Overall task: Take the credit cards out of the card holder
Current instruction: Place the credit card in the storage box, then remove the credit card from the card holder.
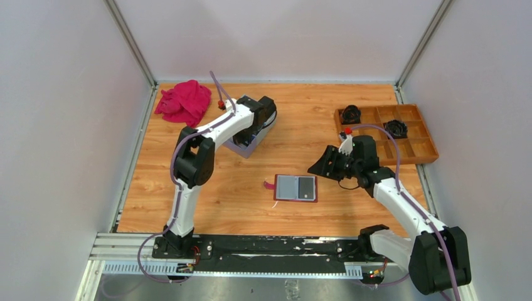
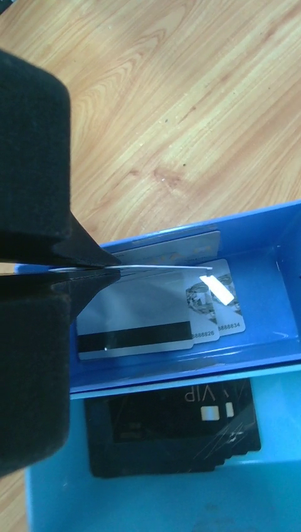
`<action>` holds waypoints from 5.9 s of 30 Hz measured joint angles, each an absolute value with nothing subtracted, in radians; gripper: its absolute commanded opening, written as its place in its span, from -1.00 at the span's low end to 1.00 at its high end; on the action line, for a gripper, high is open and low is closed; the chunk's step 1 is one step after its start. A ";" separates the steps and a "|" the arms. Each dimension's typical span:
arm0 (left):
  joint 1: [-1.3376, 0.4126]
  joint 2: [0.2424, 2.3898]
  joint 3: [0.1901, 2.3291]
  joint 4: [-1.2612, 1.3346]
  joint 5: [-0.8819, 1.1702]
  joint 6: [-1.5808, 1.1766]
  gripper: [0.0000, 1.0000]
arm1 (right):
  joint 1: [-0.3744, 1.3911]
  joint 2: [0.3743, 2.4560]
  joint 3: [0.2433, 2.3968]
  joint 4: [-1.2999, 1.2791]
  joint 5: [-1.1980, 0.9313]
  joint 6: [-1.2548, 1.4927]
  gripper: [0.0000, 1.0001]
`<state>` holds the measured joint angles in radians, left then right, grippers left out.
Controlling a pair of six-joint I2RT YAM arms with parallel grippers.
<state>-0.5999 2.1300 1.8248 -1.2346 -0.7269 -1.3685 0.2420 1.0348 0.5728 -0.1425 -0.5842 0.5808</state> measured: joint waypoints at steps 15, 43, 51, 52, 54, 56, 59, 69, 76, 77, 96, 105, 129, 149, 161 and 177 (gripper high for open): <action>-0.538 2.198 1.842 -1.225 -0.621 -1.403 -0.50 | 0.242 1.027 0.571 -0.142 -0.603 0.580 0.11; -0.604 1.879 1.877 -1.224 -0.673 -1.028 -0.50 | 0.242 1.041 0.551 -0.142 -0.568 0.581 0.15; -0.800 1.812 1.773 -1.222 -0.704 -0.853 -0.54 | 0.242 1.115 0.518 -0.134 -0.554 0.582 0.00; -0.830 1.812 1.768 -1.217 -0.697 -0.826 -0.54 | 0.242 1.127 0.518 -0.131 -0.553 0.582 -0.02; -0.879 1.811 1.748 -1.186 -0.658 -0.768 -0.54 | 0.242 1.148 0.518 -0.126 -0.550 0.582 -0.04; -0.910 1.805 1.707 -1.124 -0.591 -0.715 -0.54 | 0.242 1.168 0.517 -0.118 -0.548 0.582 -0.05; -0.922 1.778 1.595 -0.999 -0.443 -0.651 -0.48 | 0.242 1.194 0.509 -0.101 -0.548 0.583 -0.06; -0.918 1.652 1.195 -0.480 0.093 -0.617 -0.32 | 0.245 1.255 0.505 -0.044 -0.570 0.584 -0.09; -0.918 1.664 1.114 -0.229 0.229 -0.688 -0.30 | 0.256 1.295 0.491 0.005 -0.588 0.588 -0.10; -0.917 1.667 1.098 -0.194 0.240 -0.701 -0.30 | 0.256 1.301 0.489 0.010 -0.588 0.588 -0.10; -0.892 1.827 1.020 -0.024 0.324 -0.796 -0.28 | 0.256 1.271 0.455 0.030 -0.566 0.594 -0.10; -0.890 1.838 1.020 -0.013 0.327 -0.806 -0.37 | 0.256 1.278 0.454 0.032 -0.567 0.594 -0.12; -0.848 1.858 0.968 0.092 0.358 -0.856 -0.59 | 0.256 1.359 0.426 0.176 -0.648 0.638 -0.15; -0.818 1.864 0.920 0.190 0.407 -0.932 -1.00 | 0.257 1.378 0.416 0.221 -0.670 0.662 -0.16; -0.772 1.823 0.844 0.237 0.425 -0.939 -1.00 | 0.263 1.405 0.416 0.245 -0.676 0.674 -0.17; -0.736 1.803 0.807 0.249 0.461 -0.924 -1.00 | 0.268 1.388 0.414 0.239 -0.673 0.680 -0.35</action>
<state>-0.7361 1.8034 0.8074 0.2489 0.4606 -0.9237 0.2676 1.3880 0.4141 0.2386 -0.6735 0.6796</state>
